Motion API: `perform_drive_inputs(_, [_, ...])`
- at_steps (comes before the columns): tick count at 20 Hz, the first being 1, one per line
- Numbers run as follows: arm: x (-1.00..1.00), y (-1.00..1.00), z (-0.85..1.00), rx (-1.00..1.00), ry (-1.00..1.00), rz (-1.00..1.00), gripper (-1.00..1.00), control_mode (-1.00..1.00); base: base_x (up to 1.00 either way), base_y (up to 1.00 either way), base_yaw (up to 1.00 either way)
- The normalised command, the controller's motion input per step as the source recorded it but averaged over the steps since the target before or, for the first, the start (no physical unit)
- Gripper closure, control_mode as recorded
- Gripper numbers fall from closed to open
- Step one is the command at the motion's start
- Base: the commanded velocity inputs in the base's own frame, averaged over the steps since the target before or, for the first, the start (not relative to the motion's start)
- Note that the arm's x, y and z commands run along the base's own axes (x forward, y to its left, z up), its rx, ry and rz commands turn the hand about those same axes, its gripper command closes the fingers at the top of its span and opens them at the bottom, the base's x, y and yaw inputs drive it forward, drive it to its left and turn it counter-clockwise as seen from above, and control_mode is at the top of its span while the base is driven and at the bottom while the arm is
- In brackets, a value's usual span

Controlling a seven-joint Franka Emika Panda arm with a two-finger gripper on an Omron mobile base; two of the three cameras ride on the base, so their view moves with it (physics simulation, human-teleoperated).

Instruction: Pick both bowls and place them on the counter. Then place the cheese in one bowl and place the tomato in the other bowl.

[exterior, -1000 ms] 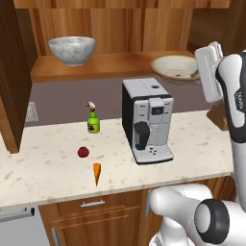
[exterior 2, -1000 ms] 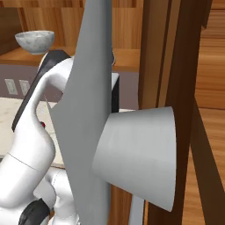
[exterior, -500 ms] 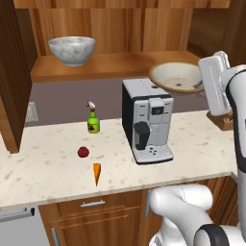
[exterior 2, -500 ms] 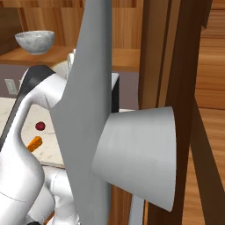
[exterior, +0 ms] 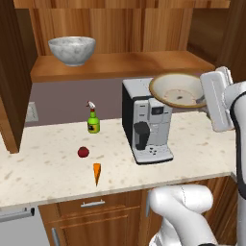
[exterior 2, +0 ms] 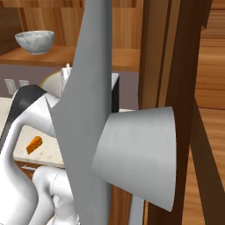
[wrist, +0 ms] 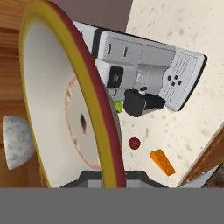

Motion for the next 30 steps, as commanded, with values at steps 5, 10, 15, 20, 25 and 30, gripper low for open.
perform_drive_inputs(5, [-0.24, 0.0, -0.41, 0.0, 0.01, -0.01, 1.0, -1.0, 0.0, 0.0, 0.0])
perform_drive_inputs(10, [-0.11, -0.06, -0.39, 0.0, 0.02, -0.02, 1.0, -1.0, 0.0, 0.0, 0.0])
perform_drive_inputs(15, [-0.07, -0.11, -0.37, 0.0, 0.04, -0.03, 1.0, -1.0, 0.0, 0.0, 0.0])
perform_drive_inputs(20, [-0.03, -0.19, -0.34, 0.0, 0.07, -0.03, 1.0, -1.0, 0.0, 0.0, 0.0])
perform_drive_inputs(25, [0.0, -0.25, -0.32, 0.0, 0.11, -0.03, 1.0, -1.0, 0.0, 0.0, 0.0])
perform_drive_inputs(30, [0.0, -0.28, -0.31, 0.0, 0.11, -0.05, 1.0, -1.0, 0.0, 0.0, 0.0])
